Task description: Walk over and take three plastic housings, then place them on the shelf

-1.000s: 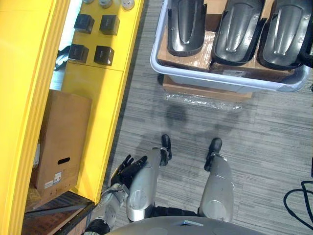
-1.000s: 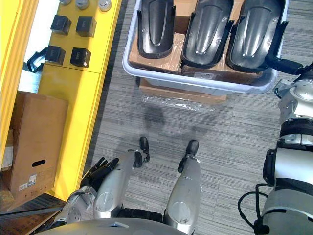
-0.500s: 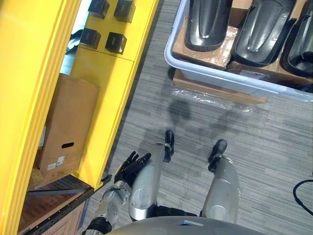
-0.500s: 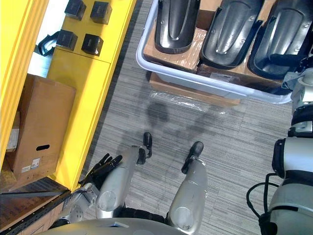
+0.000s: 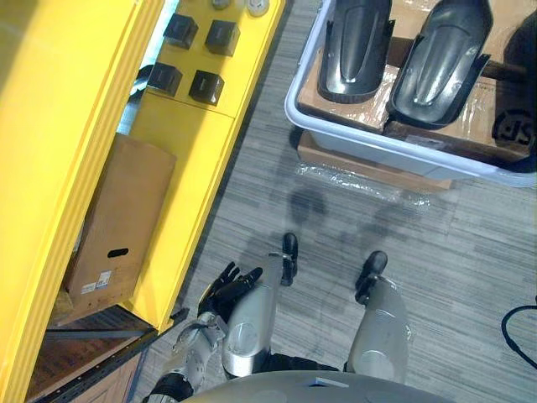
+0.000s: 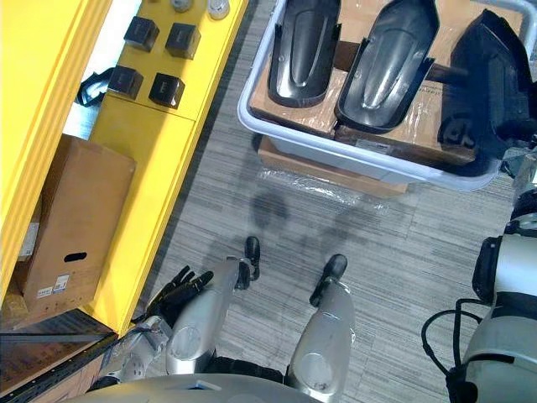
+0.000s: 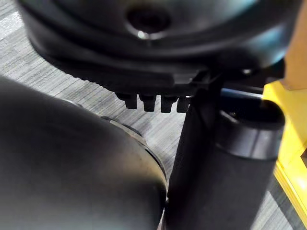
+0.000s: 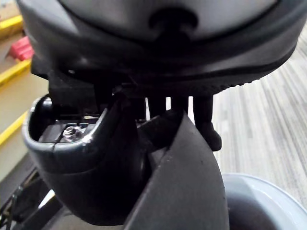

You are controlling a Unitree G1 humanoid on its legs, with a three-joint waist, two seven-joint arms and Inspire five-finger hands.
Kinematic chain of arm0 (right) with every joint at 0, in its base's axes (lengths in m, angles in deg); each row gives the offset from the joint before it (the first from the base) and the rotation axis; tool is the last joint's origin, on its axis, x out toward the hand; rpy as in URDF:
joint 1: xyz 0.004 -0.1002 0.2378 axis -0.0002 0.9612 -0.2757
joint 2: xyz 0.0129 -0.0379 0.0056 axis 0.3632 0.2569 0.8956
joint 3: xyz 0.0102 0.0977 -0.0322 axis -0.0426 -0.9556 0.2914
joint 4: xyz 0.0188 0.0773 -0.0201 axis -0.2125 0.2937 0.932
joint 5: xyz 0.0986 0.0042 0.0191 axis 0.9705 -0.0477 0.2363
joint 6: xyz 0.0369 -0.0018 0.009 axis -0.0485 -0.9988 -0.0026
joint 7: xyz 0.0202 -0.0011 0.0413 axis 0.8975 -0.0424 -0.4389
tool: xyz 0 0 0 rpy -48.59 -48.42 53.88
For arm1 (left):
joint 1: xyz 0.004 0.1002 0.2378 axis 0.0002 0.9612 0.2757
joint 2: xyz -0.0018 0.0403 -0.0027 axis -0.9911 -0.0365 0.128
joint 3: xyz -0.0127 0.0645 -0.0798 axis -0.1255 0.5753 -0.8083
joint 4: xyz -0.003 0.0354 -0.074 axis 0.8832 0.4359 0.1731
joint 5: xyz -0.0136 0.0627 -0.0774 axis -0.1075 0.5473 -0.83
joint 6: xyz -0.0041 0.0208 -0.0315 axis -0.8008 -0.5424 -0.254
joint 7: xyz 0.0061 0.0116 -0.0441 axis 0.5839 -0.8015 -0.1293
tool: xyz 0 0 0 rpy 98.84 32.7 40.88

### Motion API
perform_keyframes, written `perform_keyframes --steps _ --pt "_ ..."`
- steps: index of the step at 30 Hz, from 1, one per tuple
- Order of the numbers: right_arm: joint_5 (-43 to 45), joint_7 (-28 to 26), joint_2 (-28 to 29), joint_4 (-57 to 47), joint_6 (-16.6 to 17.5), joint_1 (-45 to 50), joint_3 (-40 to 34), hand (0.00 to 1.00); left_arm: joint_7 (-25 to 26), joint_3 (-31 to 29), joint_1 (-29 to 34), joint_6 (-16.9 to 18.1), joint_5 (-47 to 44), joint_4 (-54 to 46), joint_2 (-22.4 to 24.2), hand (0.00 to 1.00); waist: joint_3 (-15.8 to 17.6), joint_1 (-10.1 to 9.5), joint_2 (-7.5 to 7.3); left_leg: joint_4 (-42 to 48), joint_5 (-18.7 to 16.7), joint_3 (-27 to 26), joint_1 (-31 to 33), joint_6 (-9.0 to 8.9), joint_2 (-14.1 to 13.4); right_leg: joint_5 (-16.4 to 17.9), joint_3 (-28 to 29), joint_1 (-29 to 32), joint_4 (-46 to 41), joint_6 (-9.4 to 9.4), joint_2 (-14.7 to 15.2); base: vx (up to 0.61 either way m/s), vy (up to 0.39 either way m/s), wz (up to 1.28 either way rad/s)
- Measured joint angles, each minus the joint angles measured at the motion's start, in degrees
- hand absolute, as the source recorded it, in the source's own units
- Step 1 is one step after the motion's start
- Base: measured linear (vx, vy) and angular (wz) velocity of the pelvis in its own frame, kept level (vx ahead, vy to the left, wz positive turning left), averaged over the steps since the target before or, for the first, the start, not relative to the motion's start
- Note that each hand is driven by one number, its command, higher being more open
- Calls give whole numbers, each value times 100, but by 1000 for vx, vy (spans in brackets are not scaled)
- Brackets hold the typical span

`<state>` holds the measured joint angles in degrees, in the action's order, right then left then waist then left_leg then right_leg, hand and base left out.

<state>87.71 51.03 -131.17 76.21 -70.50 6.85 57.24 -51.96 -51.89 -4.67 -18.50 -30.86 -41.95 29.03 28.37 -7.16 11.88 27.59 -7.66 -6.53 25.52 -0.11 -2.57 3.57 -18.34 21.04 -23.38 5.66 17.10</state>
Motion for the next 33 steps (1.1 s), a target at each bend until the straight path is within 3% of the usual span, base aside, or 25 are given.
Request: perform_keyframes --steps 6,9,12,15,17,19,22,29,33 --pt "17 581 420 196 42 181 -767 0 55 -56 269 15 -87 -104 -68 100 82 259 -121 -447 138 -9 -694 -43 -28 -70 -91 -684 447 45 -125 80 -15 -2" --pt "9 863 533 28 404 575 -1032 0 49 -53 485 -12 -249 -355 -61 100 104 329 -155 -665 144 -11 -1058 -74 -69 -155 -171 -1102 742 53 -224 121 -13 -1" --pt "-214 1237 771 -1098 698 1086 -1135 0 -11 -182 666 -4 -257 -618 -59 100 78 434 -239 -1026 196 -20 -1505 -147 -106 -273 -242 -1596 1229 64 -363 101 -35 -4" --pt "-601 1458 1107 -2450 1054 1692 -1284 0 16 -463 691 -30 -281 -1064 -63 100 -21 458 -457 -1354 310 -17 -1693 -231 -169 -432 -319 -1846 1693 30 -529 80 -58 0" --pt "-1138 1632 1677 -3606 1360 2360 -1394 0 188 -766 754 -47 -283 -1741 -66 100 -365 449 -742 -1626 375 -10 -1833 -316 -224 -505 -376 -2022 2040 0 -647 125 -76 1" --pt "-1546 1707 2134 -4386 1487 2854 -1395 0 287 -958 798 -42 -285 -2359 -66 100 -654 446 -934 -1804 396 -3 -1985 -351 -245 -516 -433 -2175 2204 3 -699 148 -35 6" --pt "-2230 1782 2717 -5356 1690 3531 -1387 0 476 -1098 756 21 -278 -3480 -55 100 -1021 428 -1118 -2005 407 35 -2249 -379 -217 -536 -567 -2507 2461 26 -724 159 -21 12" --pt "-3428 2134 3129 -6290 2214 3770 -1114 0 486 -992 362 8 -442 -4938 -34 100 -1351 417 -1128 -2206 407 -34 -2669 -378 -184 -571 -641 -2835 2538 81 -707 56 16 -3" --pt "-4084 2221 3153 -6794 2765 3795 -687 0 337 -557 259 -349 -1085 -5075 -34 100 -1626 431 -1131 -2332 407 -152 -2832 -379 -186 -573 -622 -2875 2546 84 -708 18 17 -14"
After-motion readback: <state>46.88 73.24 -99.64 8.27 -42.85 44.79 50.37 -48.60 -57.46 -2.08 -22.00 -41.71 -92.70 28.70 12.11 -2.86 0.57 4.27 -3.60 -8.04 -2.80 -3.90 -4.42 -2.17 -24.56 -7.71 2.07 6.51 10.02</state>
